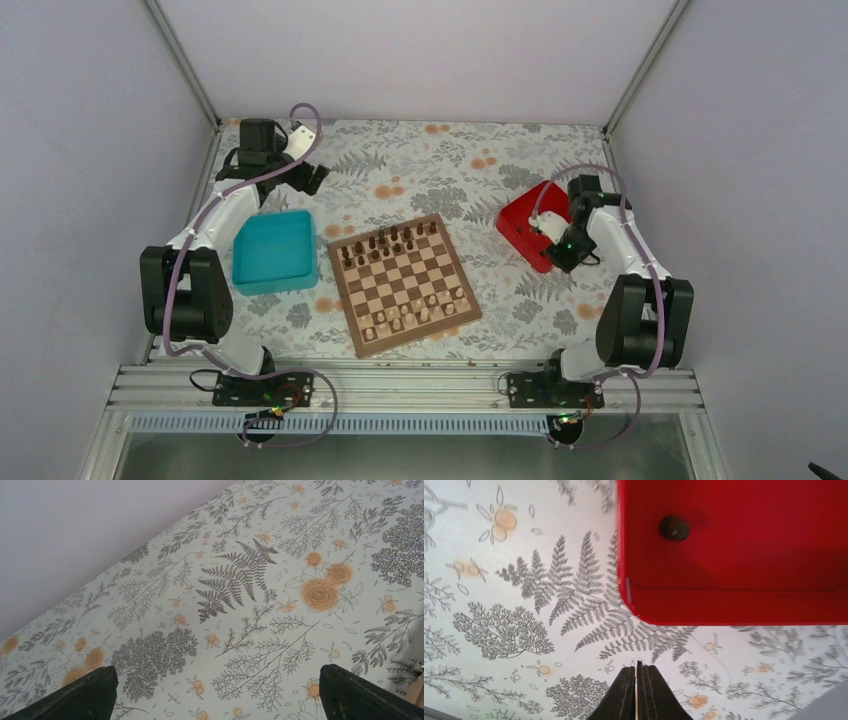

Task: Set up the chess pieces on the board
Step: Adjust the storage box at the center of the board, then pick up the chess piece from the storage box.

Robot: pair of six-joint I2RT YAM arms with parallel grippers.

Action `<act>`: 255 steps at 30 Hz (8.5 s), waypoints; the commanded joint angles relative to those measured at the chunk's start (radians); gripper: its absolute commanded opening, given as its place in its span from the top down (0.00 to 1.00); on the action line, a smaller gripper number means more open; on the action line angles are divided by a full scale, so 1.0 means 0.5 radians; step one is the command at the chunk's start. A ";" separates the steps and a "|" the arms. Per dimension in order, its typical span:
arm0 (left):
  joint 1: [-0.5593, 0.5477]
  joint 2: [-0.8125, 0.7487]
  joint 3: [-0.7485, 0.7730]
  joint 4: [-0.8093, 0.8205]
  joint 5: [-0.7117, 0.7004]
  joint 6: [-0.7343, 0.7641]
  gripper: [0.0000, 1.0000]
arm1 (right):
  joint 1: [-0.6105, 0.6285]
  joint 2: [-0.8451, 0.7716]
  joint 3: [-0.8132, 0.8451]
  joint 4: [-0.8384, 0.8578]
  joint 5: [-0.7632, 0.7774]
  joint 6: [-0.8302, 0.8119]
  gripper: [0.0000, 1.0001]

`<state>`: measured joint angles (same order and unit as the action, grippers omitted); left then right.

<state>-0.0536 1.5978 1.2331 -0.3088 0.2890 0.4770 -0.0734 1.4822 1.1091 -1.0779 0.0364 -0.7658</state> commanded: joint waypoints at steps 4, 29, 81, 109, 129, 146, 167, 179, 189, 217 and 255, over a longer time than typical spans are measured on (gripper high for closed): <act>-0.006 -0.021 -0.012 0.088 0.024 -0.052 0.00 | -0.019 -0.304 -0.357 0.371 -0.020 -0.096 0.96; -0.016 -0.030 -0.058 0.166 -0.020 -0.077 0.00 | -0.132 -0.217 -1.016 1.651 -0.110 -0.331 0.96; -0.010 -0.048 -0.057 0.145 -0.111 -0.031 0.00 | -0.003 1.262 1.295 1.140 -0.316 0.147 0.96; -0.011 -0.018 -0.049 0.127 -0.083 -0.024 0.00 | 0.004 1.454 1.334 0.769 -0.225 0.079 0.96; -0.018 0.039 -0.001 0.089 -0.091 -0.030 0.00 | 0.014 0.459 0.173 0.608 -0.289 0.070 0.95; -0.018 0.044 0.016 0.076 -0.114 -0.034 0.00 | -0.111 0.337 0.259 0.820 -0.263 0.129 0.96; -0.019 0.023 -0.004 0.117 -0.185 -0.034 0.00 | 0.290 1.177 1.274 0.687 -0.364 0.083 0.96; -0.017 -0.011 -0.020 0.131 -0.206 -0.015 0.00 | 0.477 1.427 1.502 0.688 -0.264 0.144 0.96; -0.019 -0.016 -0.018 0.121 -0.180 -0.009 0.00 | 0.479 1.503 1.532 0.557 -0.147 0.122 0.96; -0.025 0.074 0.028 0.078 -0.166 -0.007 0.00 | 0.256 0.777 0.602 0.542 0.203 0.125 0.96; -0.040 0.065 0.025 0.081 -0.181 -0.006 0.00 | 0.163 0.436 0.003 0.698 -0.266 0.367 0.61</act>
<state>-0.0696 1.6173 1.2201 -0.2703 0.1925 0.4633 0.0170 1.6497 1.0935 -0.7776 -0.0986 -0.6037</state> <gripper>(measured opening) 0.999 0.393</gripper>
